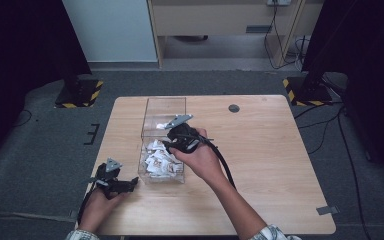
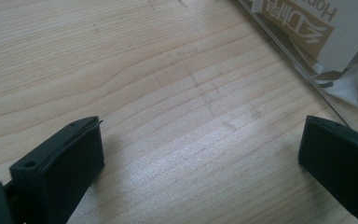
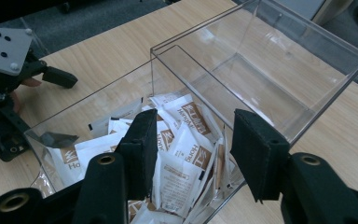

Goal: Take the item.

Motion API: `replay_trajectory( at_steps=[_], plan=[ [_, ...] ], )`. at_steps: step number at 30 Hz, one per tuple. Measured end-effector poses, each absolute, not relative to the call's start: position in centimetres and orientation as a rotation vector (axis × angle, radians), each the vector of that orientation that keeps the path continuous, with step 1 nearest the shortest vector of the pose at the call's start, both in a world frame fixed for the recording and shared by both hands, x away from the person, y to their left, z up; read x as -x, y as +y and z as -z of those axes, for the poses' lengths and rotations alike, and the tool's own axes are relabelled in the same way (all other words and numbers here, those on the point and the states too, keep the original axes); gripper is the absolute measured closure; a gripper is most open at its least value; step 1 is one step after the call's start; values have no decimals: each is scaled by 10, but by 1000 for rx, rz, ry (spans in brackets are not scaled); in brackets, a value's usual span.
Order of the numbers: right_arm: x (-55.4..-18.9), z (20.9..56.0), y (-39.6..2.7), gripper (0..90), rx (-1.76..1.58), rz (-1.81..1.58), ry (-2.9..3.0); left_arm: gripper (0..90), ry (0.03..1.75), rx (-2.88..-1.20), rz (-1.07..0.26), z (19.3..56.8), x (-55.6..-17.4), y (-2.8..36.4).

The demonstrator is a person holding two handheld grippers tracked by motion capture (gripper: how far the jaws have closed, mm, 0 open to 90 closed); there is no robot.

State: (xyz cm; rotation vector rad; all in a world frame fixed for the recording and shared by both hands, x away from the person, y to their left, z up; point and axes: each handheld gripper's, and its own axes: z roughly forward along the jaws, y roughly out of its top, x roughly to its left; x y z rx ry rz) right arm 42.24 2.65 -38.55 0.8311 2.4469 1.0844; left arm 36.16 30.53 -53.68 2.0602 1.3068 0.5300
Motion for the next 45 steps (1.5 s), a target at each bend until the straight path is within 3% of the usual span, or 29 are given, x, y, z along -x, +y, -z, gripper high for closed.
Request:
replay_trajectory(
  at_steps=[15,45],
  plan=[
    [-416,396,34,649,-797,-1090,2502,0,1306,-2061,-530,537,-362,305],
    [-416,442,41,747,-818,-1000,2577,0,1306,-2061,-530,537,-362,305]
  ],
)
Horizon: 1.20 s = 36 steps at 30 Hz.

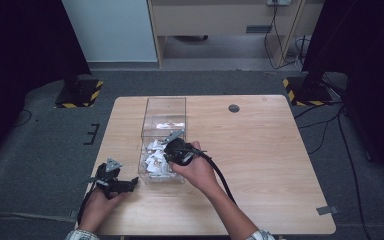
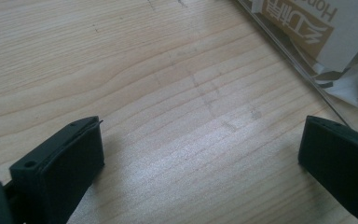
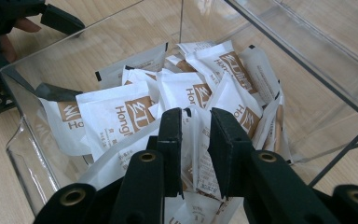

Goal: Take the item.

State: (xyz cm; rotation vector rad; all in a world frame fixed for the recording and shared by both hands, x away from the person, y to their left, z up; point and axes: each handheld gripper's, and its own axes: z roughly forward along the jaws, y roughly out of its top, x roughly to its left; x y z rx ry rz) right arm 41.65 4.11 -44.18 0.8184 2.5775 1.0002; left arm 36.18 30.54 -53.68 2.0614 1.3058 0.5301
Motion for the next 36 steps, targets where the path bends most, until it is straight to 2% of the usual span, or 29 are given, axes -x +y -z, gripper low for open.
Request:
replay_trajectory(
  at_steps=[10,20,36],
  plan=[
    [-416,445,43,776,-838,-968,2569,0,1306,-2061,-530,537,-362,305],
    [-418,445,41,888,-845,-973,2574,0,1306,-2061,-530,537,-362,305],
    [-413,415,30,896,-840,-1101,2531,0,1306,-2061,-530,537,-362,305]
  ],
)
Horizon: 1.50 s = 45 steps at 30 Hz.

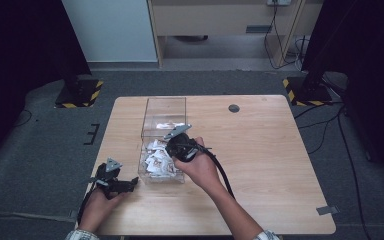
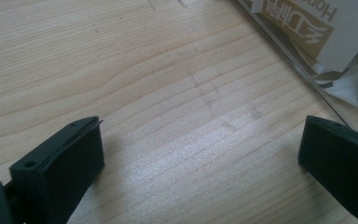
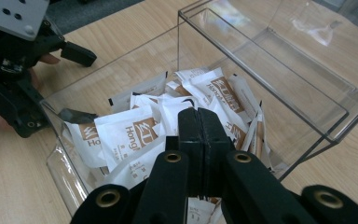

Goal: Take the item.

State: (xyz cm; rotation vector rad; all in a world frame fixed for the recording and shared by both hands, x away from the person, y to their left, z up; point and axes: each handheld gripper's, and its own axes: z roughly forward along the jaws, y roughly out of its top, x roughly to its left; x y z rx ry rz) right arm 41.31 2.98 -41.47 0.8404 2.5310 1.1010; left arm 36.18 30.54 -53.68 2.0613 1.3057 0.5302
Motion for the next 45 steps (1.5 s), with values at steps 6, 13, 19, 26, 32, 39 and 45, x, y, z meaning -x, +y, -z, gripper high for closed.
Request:
replay_trajectory(
  at_steps=[6,13,19,26,32,39,45],
  plan=[
    [-412,405,30,896,-833,-1131,2518,0,1306,-2061,-530,537,-362,305],
    [-413,395,27,896,-831,-1161,2500,0,1305,-2062,-530,537,-362,305],
    [-414,387,22,896,-829,-1166,2486,0,1306,-2061,-530,537,-362,305],
    [-415,381,16,896,-831,-1165,2473,0,1306,-2061,-530,537,-362,305],
    [-414,380,11,896,-830,-1161,2469,0,1306,-2061,-530,537,-362,305],
    [-416,377,3,896,-833,-1166,2460,0,1306,-2061,-530,537,-362,305],
    [-418,375,-4,896,-849,-1169,2449,0,1306,-2061,-530,537,-362,305]
  ],
)
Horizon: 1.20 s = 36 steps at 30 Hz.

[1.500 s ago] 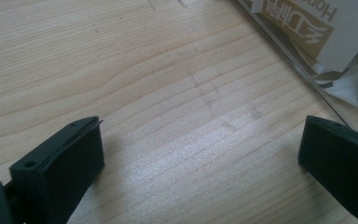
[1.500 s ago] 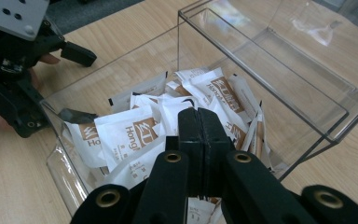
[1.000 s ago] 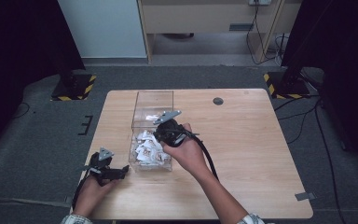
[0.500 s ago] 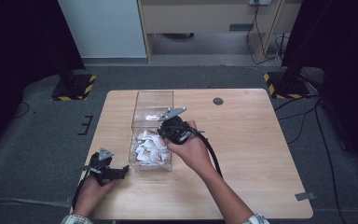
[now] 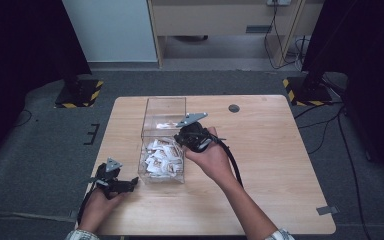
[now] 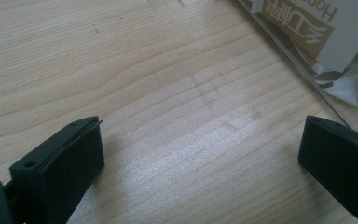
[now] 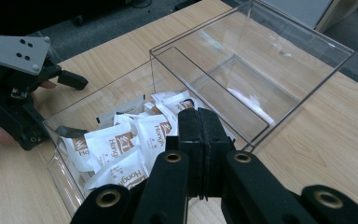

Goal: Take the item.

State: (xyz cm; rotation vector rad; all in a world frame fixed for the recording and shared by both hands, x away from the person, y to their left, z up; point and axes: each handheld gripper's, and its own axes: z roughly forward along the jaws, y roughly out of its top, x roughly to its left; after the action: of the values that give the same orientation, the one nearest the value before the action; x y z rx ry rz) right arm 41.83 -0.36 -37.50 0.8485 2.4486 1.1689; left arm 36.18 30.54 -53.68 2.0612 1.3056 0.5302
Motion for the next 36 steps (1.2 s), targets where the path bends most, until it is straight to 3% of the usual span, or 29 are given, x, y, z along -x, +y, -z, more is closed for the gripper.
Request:
replay_trajectory(
  at_steps=[36],
  plan=[
    [-422,381,-41,898,-909,-1141,2411,0,1306,-2061,-530,537,-362,305]
  ],
)
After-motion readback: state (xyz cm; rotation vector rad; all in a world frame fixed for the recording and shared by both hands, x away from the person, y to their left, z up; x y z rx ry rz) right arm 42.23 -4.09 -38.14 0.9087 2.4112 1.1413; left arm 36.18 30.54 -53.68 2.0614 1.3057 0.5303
